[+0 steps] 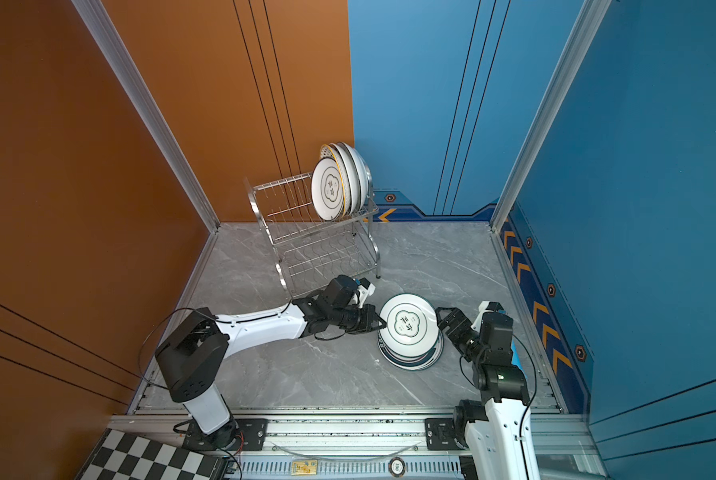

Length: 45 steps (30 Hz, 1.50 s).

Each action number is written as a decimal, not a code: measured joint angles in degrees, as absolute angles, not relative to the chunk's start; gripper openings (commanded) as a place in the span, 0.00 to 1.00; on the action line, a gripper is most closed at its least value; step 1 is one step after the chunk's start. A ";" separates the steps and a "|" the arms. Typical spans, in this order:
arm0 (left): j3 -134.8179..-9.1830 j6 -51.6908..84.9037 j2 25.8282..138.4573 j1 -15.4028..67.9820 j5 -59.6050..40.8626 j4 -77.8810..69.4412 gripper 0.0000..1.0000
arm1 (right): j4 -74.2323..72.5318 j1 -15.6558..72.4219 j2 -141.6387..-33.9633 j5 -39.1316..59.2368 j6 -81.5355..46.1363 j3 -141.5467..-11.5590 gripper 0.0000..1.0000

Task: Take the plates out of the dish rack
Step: 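Lay the white plate flat on the stack with the left gripper while the right releases, then open the left gripper and draw it back from the stack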

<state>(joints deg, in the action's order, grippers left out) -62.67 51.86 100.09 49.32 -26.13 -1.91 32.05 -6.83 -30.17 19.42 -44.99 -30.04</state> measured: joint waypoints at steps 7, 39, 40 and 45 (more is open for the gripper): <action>-63.72 51.31 102.10 49.95 -24.80 2.90 0.00 | 38.33 -6.83 -28.95 12.19 -41.36 -31.07 0.93; -72.42 47.90 107.42 51.35 -21.89 15.79 0.35 | 39.97 -5.93 -28.91 10.20 -39.16 -31.07 0.96; -72.97 47.77 107.63 51.46 -21.65 16.34 0.35 | 39.97 -5.87 -28.91 10.20 -39.13 -31.07 0.95; -75.11 46.61 108.95 52.01 -20.49 19.51 0.39 | 39.94 -5.67 -28.91 10.17 -39.09 -31.07 0.96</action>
